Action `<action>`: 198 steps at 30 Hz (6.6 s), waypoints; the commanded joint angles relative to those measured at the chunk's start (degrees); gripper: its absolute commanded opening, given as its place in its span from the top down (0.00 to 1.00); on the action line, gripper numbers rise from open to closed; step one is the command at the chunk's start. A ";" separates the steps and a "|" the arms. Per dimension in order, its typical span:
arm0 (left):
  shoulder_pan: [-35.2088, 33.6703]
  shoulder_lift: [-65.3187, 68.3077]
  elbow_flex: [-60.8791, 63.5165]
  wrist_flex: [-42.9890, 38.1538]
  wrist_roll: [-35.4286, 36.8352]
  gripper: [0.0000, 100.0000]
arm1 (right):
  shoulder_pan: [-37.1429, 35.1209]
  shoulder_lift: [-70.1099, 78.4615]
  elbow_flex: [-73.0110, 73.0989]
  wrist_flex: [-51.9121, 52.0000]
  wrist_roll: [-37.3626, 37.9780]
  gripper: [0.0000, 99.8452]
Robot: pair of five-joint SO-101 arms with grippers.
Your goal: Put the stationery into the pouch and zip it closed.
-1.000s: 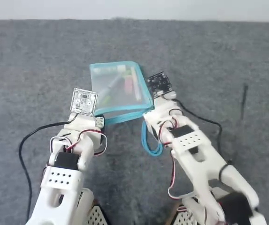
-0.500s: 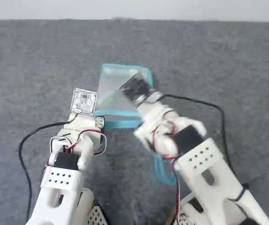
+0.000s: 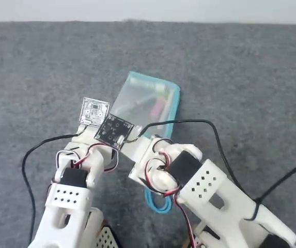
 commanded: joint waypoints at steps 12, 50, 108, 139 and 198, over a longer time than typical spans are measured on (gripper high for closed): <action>0.18 -0.53 -1.63 -0.44 0.70 0.99 | 18.07 -24.48 8.09 0.66 8.79 0.71; 0.18 -0.53 -1.71 -0.44 0.53 0.99 | 16.75 -10.95 24.26 -21.23 22.24 0.62; -5.10 -14.59 -10.59 16.97 0.44 0.91 | 25.10 32.84 -20.04 -23.87 -0.62 0.99; 7.91 -8.18 -3.21 8.53 -3.08 0.76 | 16.04 17.10 -8.88 -15.08 -2.99 0.99; 10.20 -8.18 0.84 2.64 -10.02 0.80 | 17.54 13.67 -3.69 -12.35 -0.97 0.99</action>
